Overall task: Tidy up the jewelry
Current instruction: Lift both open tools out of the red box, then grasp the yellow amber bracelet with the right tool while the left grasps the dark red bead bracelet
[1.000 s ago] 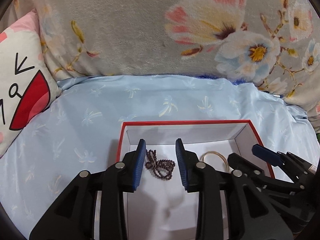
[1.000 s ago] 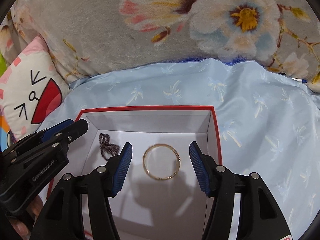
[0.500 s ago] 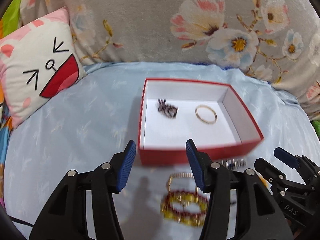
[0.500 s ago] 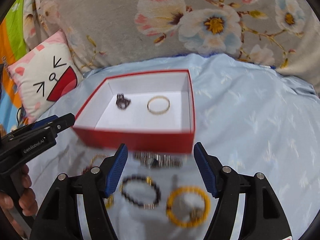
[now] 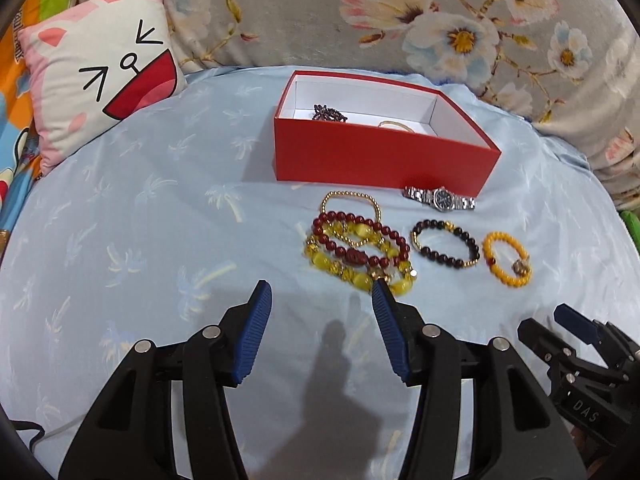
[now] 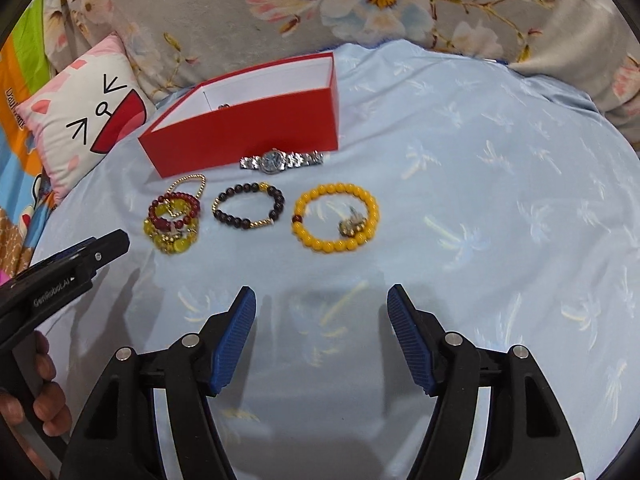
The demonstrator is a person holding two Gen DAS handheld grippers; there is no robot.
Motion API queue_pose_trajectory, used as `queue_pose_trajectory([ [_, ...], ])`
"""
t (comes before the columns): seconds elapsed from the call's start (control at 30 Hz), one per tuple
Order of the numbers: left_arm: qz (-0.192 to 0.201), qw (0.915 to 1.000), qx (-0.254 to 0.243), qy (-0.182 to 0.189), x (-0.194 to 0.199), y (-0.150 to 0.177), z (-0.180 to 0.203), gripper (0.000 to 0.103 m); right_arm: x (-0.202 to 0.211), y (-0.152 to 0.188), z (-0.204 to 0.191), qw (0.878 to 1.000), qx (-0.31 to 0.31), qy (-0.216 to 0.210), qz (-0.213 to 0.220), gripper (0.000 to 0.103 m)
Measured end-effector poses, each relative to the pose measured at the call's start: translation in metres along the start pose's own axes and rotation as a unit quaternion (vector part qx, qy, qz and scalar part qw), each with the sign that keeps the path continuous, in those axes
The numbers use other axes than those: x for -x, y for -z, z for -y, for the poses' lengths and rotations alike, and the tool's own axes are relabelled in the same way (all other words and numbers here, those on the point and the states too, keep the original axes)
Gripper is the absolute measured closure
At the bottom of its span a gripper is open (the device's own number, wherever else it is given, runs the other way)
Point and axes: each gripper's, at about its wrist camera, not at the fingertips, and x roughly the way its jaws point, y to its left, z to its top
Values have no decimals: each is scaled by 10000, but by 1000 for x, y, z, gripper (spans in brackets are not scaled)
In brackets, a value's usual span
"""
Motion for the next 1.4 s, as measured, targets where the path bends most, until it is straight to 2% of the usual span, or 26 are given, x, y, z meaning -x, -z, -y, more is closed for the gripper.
queue_pose_trajectory([
  [0.4, 1, 9999, 144, 8, -10, 10, -2, 53, -14, -23, 25, 9987, -493, -55, 90, 40],
  [0.5, 4, 9999, 142, 57, -10, 11, -1, 53, -16, -29, 32, 9981, -606, -77, 111, 47],
  [0.67, -41, 9998, 171, 91, -13, 11, -1, 53, -23, -34, 28, 9983, -550, -142, 88, 70],
  [0.77, -66, 9996, 228, 126, -14, 11, -3, 53, -27, -35, 22, 9987, -473, -198, 64, 77],
  [1.1, -118, 9996, 199, 137, -15, 12, -2, 53, -24, -31, 30, 9974, -682, -189, 104, 78],
  [1.4, -158, 9996, 210, 143, -16, 11, -2, 53, -29, -45, 36, 9968, -753, -201, 158, 78],
])
